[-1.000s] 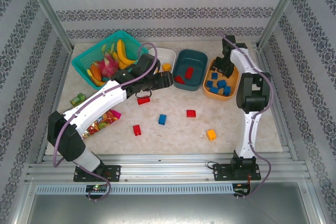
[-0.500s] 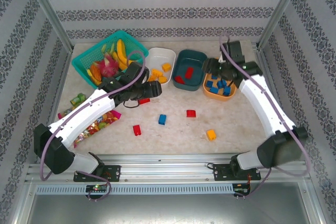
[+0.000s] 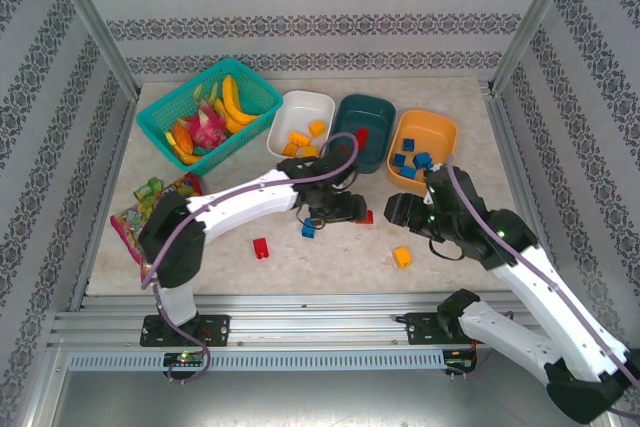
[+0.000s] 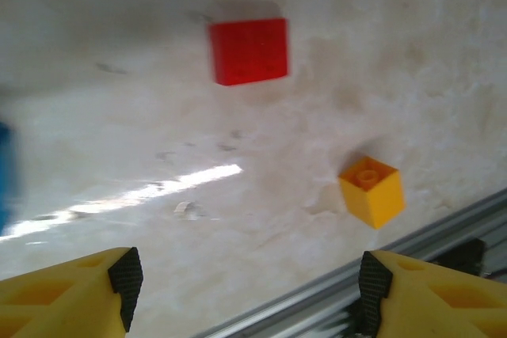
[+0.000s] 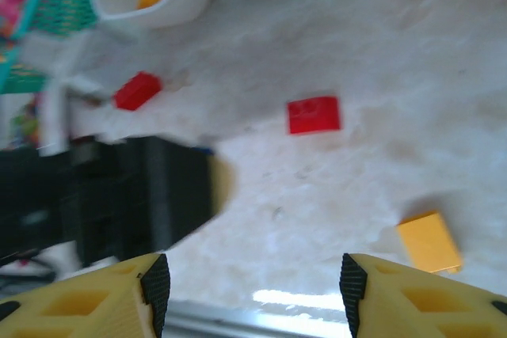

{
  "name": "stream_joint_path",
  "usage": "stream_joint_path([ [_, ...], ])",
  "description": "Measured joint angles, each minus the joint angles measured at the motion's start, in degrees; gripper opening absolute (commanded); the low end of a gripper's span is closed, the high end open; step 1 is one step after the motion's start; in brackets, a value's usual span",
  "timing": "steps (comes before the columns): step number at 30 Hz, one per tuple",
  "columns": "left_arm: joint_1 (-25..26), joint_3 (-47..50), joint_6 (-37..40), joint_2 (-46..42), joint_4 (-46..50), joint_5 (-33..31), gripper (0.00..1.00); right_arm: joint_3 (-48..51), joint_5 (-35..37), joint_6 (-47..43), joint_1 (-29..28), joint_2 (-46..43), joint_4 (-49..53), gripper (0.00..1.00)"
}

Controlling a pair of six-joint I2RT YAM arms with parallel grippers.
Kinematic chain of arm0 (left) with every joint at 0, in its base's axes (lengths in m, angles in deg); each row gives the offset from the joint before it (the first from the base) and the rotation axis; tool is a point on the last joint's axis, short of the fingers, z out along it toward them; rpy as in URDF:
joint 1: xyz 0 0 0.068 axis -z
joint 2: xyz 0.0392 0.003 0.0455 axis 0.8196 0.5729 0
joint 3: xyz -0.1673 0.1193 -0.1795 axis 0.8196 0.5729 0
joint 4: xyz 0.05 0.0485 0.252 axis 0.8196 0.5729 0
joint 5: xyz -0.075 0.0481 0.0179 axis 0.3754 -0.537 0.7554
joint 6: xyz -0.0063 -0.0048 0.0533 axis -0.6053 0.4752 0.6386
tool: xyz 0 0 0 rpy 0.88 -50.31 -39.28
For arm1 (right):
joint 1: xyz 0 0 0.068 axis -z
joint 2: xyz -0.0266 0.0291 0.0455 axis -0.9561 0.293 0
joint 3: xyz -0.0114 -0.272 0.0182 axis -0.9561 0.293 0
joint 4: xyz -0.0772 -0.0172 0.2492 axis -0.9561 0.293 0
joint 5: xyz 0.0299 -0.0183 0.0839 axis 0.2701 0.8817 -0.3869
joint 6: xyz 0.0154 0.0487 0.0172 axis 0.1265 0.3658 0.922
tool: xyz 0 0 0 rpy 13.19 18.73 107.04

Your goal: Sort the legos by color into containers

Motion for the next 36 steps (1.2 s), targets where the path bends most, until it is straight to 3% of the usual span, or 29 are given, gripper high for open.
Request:
stream_joint_path([
  [8,8.4,-14.0,-11.3,13.6,3.5,2.0,0.83,-0.2,-9.2,0.3,-0.8,-7.9,-2.6,0.69],
  [21,11.8,-26.2,-22.3,26.3,8.0,4.0,0.85,1.2,-10.6,1.0,-0.9,-15.0,-0.8,0.69],
  [24,12.1,-27.7,-23.2,27.7,8.5,4.0,0.81,2.9,-10.4,1.8,-0.9,-17.0,-0.2,0.69],
  [33,12.2,-30.7,-26.0,31.4,10.0,4.0,0.58,3.9,-10.4,2.9,-0.9,-20.7,0.4,0.69],
  [36,12.2,-31.8,-26.3,32.2,10.7,4.0,0.45,3.9,-10.4,3.2,-0.9,-21.0,1.0,0.69],
])
